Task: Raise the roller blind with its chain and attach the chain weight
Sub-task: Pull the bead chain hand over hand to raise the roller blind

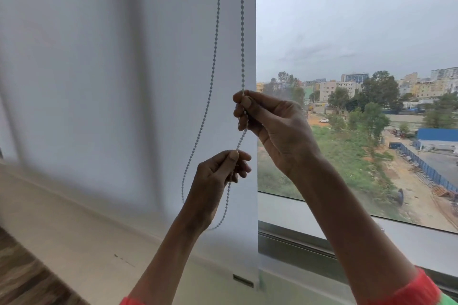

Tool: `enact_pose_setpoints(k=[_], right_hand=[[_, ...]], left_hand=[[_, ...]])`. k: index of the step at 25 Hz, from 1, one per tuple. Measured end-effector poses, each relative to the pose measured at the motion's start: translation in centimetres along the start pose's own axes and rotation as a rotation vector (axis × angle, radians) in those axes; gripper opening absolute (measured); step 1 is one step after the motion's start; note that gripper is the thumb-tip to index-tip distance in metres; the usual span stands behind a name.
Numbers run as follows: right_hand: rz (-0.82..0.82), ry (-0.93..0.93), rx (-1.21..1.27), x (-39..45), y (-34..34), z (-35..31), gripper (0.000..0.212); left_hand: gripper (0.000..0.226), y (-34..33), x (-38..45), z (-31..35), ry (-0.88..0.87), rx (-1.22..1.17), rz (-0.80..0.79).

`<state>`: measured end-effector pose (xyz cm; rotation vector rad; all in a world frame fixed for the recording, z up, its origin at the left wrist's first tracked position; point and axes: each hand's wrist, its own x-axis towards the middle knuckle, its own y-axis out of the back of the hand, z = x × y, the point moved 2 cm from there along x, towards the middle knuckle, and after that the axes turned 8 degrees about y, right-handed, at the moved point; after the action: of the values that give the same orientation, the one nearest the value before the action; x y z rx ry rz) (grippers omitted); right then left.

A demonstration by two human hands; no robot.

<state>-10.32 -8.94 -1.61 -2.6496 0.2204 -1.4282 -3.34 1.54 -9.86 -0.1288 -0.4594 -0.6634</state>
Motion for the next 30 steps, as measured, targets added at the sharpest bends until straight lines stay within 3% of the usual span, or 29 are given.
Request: enact_pose_setpoints(k=[4, 10, 13, 21, 24, 30], right_hand=[[0.014, 0.024, -0.111, -1.7, 0.8, 0.6, 0.014], [0.041, 0.012, -0.305, -4.9, 1.7, 2.6, 0.020], [0.040, -0.022, -0.340, -6.2, 2.0, 3.5, 0.022], [0.097, -0.258, -0.257, -6.2, 3.9, 3.6, 0.014], [0.076, -0.188, -0.215, -3.5, 3.8, 1.3, 0.026], [0.009, -0.041, -0.155, 3.5, 0.7, -2.6, 0.027]], left_hand=[[0.031, -0.1, 1.7, 2.8, 0.009, -0.075, 0.018], [0.032, -1.8, 4.7, 11.9, -0.204, -0.235, -0.062], [0.026, -2.7, 5.2, 13.3, -0.237, -0.211, -0.016], [0.032, -2.7, 3.9, 8.8, -0.258, -0.203, 0.008], [0.029, -2.5, 2.6, 5.6, -0.186, -0.188, 0.007], [0.025, -3.5, 0.1, 1.0, -0.047, -0.217, -0.033]])
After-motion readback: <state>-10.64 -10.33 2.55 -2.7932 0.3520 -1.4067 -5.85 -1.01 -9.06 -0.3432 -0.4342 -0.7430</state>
